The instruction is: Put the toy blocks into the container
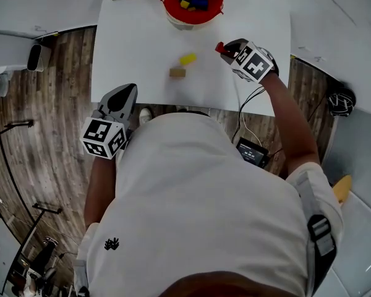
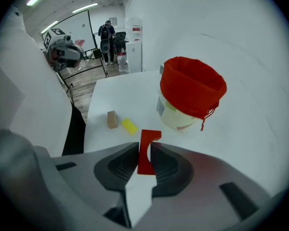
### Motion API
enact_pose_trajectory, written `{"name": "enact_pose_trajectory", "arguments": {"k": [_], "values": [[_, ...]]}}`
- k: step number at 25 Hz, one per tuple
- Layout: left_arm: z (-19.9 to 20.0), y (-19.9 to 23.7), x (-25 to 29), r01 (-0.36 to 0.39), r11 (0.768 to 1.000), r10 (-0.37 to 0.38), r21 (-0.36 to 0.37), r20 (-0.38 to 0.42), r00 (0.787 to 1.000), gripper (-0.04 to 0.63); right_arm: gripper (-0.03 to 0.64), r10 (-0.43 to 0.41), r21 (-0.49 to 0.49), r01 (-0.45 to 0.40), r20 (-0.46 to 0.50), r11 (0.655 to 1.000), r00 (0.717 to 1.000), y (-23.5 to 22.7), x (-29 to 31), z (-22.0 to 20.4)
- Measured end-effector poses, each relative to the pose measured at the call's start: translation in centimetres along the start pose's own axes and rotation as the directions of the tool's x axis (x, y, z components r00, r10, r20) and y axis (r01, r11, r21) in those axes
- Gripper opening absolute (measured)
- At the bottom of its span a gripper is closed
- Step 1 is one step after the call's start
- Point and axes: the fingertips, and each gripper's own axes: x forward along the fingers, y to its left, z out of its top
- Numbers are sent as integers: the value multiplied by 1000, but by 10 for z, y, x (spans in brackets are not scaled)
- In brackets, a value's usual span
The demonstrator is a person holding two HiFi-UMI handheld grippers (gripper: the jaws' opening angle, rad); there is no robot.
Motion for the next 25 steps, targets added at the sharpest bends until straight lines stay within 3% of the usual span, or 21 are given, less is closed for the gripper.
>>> {"name": "enact_pose_trajectory", "arguments": {"k": [13, 18, 25], "values": [[-2, 11, -9, -29, 999, 30, -34, 32, 999, 8, 75, -27, -93, 37, 103, 995, 994, -70, -59, 114], [-3, 16, -16, -59, 997, 61, -50, 41, 997, 8, 75, -23, -108, 34, 101, 994, 995, -97, -45, 146], [-8, 18, -27, -103, 992, 107, -72, 47, 993, 8, 75, -19, -84, 21, 26, 996, 999, -126, -1, 166]]}}
